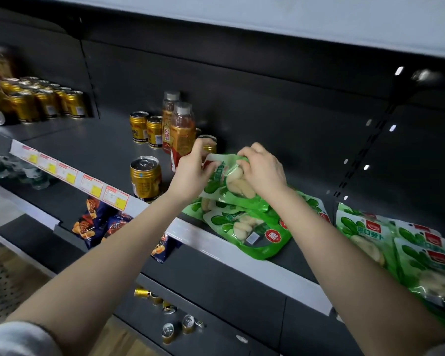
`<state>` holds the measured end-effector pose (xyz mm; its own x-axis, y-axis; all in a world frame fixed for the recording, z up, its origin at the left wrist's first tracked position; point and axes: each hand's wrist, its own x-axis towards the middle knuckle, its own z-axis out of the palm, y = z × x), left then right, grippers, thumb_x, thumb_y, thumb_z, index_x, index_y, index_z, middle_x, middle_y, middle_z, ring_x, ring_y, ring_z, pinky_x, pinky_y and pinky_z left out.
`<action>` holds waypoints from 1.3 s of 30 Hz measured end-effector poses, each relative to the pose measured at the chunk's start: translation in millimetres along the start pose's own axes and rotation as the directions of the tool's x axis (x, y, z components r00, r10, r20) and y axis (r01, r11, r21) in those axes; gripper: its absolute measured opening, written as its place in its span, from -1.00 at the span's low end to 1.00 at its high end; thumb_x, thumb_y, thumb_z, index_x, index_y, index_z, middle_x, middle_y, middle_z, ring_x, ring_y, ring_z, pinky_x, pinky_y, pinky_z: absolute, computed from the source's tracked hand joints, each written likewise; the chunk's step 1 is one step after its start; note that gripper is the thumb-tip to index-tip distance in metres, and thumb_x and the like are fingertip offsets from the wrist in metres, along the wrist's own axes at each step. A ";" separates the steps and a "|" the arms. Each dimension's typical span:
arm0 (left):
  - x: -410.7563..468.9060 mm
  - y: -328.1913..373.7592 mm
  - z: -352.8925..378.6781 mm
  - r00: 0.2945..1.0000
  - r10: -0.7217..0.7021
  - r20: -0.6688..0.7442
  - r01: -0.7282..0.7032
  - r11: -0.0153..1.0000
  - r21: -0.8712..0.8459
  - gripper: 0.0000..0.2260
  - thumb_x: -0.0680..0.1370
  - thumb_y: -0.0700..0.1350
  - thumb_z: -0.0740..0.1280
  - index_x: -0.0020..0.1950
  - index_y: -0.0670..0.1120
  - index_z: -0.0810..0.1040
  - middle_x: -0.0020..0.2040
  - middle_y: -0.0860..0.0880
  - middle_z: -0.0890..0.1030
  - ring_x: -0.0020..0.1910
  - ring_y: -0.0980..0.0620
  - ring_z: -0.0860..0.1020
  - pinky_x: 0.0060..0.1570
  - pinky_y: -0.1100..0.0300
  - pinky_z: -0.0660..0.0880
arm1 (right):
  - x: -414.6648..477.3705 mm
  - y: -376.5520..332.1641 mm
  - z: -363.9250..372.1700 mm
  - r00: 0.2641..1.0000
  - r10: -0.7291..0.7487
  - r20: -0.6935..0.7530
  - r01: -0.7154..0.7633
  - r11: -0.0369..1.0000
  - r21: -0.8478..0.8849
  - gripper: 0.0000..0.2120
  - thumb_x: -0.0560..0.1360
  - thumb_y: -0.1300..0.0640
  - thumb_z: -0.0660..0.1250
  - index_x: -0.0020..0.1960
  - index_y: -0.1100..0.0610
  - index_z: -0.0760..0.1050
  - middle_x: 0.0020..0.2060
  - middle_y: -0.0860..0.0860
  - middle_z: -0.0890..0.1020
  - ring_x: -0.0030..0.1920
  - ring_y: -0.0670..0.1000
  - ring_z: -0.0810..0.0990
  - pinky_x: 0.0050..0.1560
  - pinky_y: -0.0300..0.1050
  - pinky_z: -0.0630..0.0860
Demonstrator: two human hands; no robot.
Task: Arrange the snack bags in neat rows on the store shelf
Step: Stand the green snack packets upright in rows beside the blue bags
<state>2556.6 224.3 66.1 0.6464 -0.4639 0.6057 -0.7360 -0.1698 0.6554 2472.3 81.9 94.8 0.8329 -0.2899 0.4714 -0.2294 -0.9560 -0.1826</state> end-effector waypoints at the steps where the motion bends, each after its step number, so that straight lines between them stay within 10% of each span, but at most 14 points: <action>1: 2.2 0.7 0.6 1.000 -0.019 0.004 0.019 1.000 -0.021 -0.54 0.48 -0.18 0.41 0.31 -0.15 0.31 0.03 0.02 0.52 -0.02 0.10 0.51 -0.06 0.38 0.40 | -0.1 1.4 -4.3 0.999 0.011 -0.037 -0.011 1.000 0.011 -0.79 0.60 0.09 0.16 0.17 0.10 0.48 0.08 0.08 0.47 0.00 0.20 0.53 0.02 0.05 0.42; 6: 9.0 5.2 9.2 0.985 -0.173 0.018 0.174 0.981 -0.088 -0.33 0.42 -0.04 0.48 0.41 -0.07 0.20 0.18 -0.01 0.52 0.10 0.07 0.53 0.08 0.16 0.51 | -8.5 12.2 -16.5 0.946 0.157 -0.284 -0.077 0.959 0.273 -0.80 0.60 0.24 0.14 0.18 0.27 0.41 0.03 0.25 0.53 -0.01 0.27 0.53 -0.11 -0.02 0.38; 13: 10.2 27.7 45.6 0.963 -0.244 0.118 0.268 0.918 -0.291 -0.70 0.52 -0.24 0.34 0.24 -0.13 0.42 0.06 0.00 0.61 0.03 0.11 0.58 -0.03 0.18 0.57 | -42.8 31.7 -5.2 0.917 0.289 -0.277 -0.143 0.883 0.447 -0.69 0.58 0.27 0.17 0.30 0.32 0.29 0.07 0.27 0.54 -0.04 0.17 0.56 -0.20 -0.33 0.28; 19: 19.7 51.6 76.9 0.969 -0.174 0.173 0.226 0.908 -0.353 -0.74 0.51 -0.26 0.35 0.17 -0.11 0.44 0.06 -0.01 0.62 0.03 0.08 0.59 0.03 0.15 0.54 | -53.9 53.5 -41.5 0.891 0.234 -0.390 -0.154 0.962 0.226 -0.21 0.46 -0.01 0.39 0.53 0.10 0.05 0.41 0.17 0.20 0.31 0.17 0.40 0.14 0.02 0.50; 26: 2.3 89.2 126.2 0.899 -0.062 0.433 0.276 0.849 -0.451 -0.77 0.52 -0.36 0.28 0.11 -0.11 0.42 -0.06 -0.01 0.60 -0.27 0.23 0.52 -0.37 0.48 0.44 | -95.7 89.2 -47.4 0.867 0.375 -0.327 -0.387 0.922 0.032 -0.30 0.34 -0.21 0.42 0.40 -0.04 0.30 0.44 0.07 0.11 0.32 0.19 0.32 0.15 0.08 0.48; 32: -20.7 111.6 170.4 0.713 -0.029 0.701 0.409 0.829 -0.381 -0.74 0.56 -0.31 0.24 0.23 -0.12 0.39 -0.23 0.00 0.57 -0.23 0.02 0.56 -0.21 0.16 0.58 | -152.6 130.7 -65.4 0.839 0.446 -0.314 -0.464 0.886 0.018 -0.42 0.37 -0.04 0.41 0.35 0.04 0.35 0.37 0.01 0.12 0.14 0.13 0.49 -0.03 0.04 0.56; 39: -41.8 118.7 203.5 0.727 0.119 0.677 -0.155 0.988 -0.007 -0.94 0.46 -0.14 0.35 -0.14 -0.11 0.51 -0.13 -0.11 0.59 -0.06 -0.14 0.53 -0.09 0.13 0.45 | -209.2 150.4 -66.4 0.769 0.630 -0.112 -0.637 0.769 -0.048 -0.29 0.43 -0.13 0.36 0.49 0.01 0.20 0.41 0.02 0.06 0.34 0.08 0.32 0.14 -0.08 0.43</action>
<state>2401.2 46.6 26.8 0.2463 -0.9455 0.2128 -0.8261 -0.0899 0.5563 2230.1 -4.2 26.0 0.4393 -0.8299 0.3441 -0.7315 -0.5527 -0.3992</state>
